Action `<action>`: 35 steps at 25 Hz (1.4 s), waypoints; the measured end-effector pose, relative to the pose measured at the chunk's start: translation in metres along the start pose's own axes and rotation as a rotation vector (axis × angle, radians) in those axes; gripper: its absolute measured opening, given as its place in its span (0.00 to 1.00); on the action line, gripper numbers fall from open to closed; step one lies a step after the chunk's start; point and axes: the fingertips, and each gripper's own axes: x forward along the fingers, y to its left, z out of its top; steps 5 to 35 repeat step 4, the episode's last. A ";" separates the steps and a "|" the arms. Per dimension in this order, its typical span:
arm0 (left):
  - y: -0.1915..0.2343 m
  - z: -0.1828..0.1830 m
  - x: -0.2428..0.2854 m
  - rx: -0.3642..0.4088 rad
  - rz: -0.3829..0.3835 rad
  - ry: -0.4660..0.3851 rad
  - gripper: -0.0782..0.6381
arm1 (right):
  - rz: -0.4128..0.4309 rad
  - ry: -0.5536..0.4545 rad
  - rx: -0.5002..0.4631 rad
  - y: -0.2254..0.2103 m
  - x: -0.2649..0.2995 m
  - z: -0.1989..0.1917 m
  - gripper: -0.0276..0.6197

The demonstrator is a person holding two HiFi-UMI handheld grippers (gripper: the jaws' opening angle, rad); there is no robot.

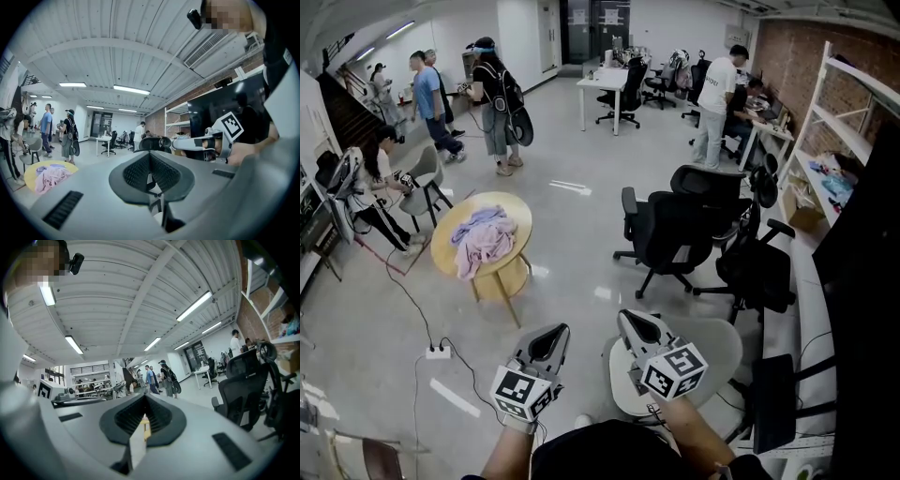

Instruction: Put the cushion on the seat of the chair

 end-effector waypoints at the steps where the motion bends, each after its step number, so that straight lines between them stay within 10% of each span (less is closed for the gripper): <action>1: 0.000 0.000 0.000 -0.001 0.000 0.000 0.12 | 0.001 0.000 0.000 0.000 0.001 0.000 0.05; 35: 0.001 0.000 0.000 -0.002 -0.001 0.002 0.12 | 0.003 -0.002 0.000 -0.002 0.003 0.001 0.06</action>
